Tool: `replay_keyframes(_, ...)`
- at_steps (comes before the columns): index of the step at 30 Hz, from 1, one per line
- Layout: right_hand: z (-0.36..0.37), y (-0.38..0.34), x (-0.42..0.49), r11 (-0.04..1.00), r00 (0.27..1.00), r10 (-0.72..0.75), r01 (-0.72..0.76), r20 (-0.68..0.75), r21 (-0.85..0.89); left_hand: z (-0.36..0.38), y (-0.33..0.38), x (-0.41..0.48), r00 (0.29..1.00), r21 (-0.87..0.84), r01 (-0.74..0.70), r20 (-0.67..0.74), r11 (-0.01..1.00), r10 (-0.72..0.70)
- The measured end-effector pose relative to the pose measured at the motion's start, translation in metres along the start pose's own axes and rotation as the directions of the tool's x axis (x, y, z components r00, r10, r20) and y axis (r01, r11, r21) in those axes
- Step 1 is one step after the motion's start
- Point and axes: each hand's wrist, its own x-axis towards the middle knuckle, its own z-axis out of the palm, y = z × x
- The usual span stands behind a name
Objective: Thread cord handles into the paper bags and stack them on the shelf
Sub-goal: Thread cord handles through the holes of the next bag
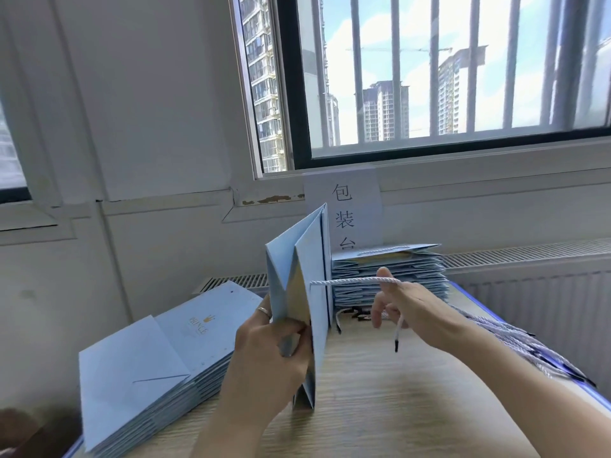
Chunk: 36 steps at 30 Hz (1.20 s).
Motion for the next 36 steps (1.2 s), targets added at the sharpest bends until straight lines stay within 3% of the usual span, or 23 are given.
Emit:
replay_keyframes(4,-0.006,-0.009,-0.005,0.971,0.974,0.097,-0.138,0.203,0.196,-0.005,-0.001,-0.004,0.996,0.005,0.073,0.049,0.997,-0.073)
replay_keyframes(10,0.000,-0.019,-0.015,0.966,0.933,0.003,-0.095,0.361,0.238,-0.009,-0.002,-0.012,0.967,0.005,0.143,0.212,0.990,-0.141)
replay_keyframes(17,0.009,-0.029,-0.018,0.953,0.906,-0.116,-0.013,0.408,0.302,-0.009,-0.003,-0.012,0.955,0.005,0.156,0.253,0.988,-0.152)
replay_keyframes(25,0.022,-0.035,-0.020,0.950,0.920,-0.124,0.001,0.372,0.314,-0.010,0.001,-0.012,0.952,-0.016,0.160,0.267,0.987,-0.150)
replay_keyframes(29,0.023,-0.036,-0.020,0.915,0.926,-0.090,-0.069,0.368,0.397,-0.011,0.002,-0.012,0.953,-0.031,0.161,0.264,0.987,-0.147)
replay_keyframes(36,0.027,-0.032,-0.019,0.929,0.917,-0.131,-0.018,0.377,0.368,-0.011,0.005,-0.010,0.943,-0.051,0.193,0.285,0.980,-0.171)
